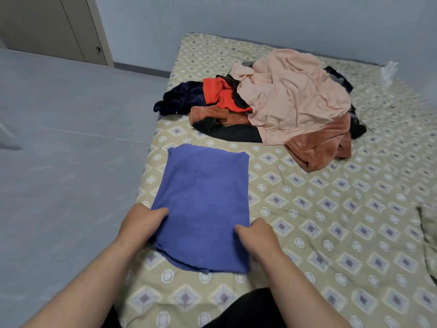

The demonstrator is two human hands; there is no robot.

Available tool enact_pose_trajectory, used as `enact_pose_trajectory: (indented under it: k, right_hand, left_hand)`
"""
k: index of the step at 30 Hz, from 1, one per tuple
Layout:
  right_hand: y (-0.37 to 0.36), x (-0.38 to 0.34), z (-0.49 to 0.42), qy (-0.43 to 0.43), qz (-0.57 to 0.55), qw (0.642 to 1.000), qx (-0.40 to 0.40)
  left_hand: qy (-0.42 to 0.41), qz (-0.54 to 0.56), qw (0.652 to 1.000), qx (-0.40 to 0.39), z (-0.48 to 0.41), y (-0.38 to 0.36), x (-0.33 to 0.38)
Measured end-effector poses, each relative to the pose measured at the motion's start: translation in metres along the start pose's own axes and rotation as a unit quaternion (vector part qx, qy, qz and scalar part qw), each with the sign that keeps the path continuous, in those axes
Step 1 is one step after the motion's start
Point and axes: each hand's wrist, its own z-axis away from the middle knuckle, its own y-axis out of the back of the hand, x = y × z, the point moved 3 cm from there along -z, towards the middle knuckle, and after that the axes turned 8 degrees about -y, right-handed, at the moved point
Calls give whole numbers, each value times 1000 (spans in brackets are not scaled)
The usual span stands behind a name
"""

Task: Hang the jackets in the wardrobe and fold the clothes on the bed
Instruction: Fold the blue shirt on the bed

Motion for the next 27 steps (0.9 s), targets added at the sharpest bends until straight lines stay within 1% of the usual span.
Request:
enact_pose_trajectory:
  k: [1, 3, 6, 7, 8, 10, 11, 13, 15, 17, 18, 19, 20, 22, 24, 25, 26, 27]
  right_hand:
    - [-2, 4, 1, -38, -11, 998, -39]
    - [-7, 4, 5, -52, -29, 995, -84]
    - [-12, 4, 11, -37, -11, 995, -94]
    - [-11, 6, 12, -44, -35, 994, -95]
    - [-10, 9, 13, -64, -77, 988, -114]
    - [-8, 16, 19, -115, -144, 967, -175]
    - [-6, 19, 24, -127, -156, 960, -196]
    - [-3, 22, 28, -125, -173, 954, -209]
    - [1, 17, 31, -85, -229, 950, -193]
    - [7, 9, 31, -33, -294, 942, -157]
    - [9, 4, 31, -13, -339, 928, -153]
    - [10, -1, 29, -4, -389, 906, -168]
    - [10, -7, 27, -6, -444, 874, -198]
    - [10, -19, 20, -28, -553, 787, -274]
    - [11, -27, 8, -51, -622, 710, -327]
    - [12, -32, 1, -58, -639, 684, -346]
    - [12, -37, -6, -63, -648, 669, -358]
    - [12, -42, -13, -68, -653, 662, -363]
  left_hand:
    - [12, -1, 1000, -13, 6, 0, -1]
    - [36, 7, 999, -35, 14, 0, -1]
    - [27, 35, 998, -53, 24, 3, 1]
    - [30, 71, 996, -54, 28, 4, 0]
    - [48, 120, 990, -62, 32, 5, -2]
    - [112, 219, 966, -78, 42, 5, -9]
    - [141, 247, 956, -76, 47, 5, -14]
    - [172, 272, 945, -59, 52, 5, -23]
    - [145, 303, 942, -21, 51, 9, -24]
    - [75, 338, 938, 32, 41, 17, -20]
    - [45, 361, 930, 48, 39, 21, -13]
    - [23, 398, 916, 51, 37, 23, -4]
    - [14, 436, 899, 40, 34, 23, 7]
    - [30, 502, 864, -6, 24, 20, 28]
    - [61, 572, 817, -47, 9, 17, 44]
    - [73, 602, 793, -63, 0, 15, 52]
    - [83, 622, 774, -81, -9, 12, 60]
    - [92, 630, 765, -95, -17, 9, 69]
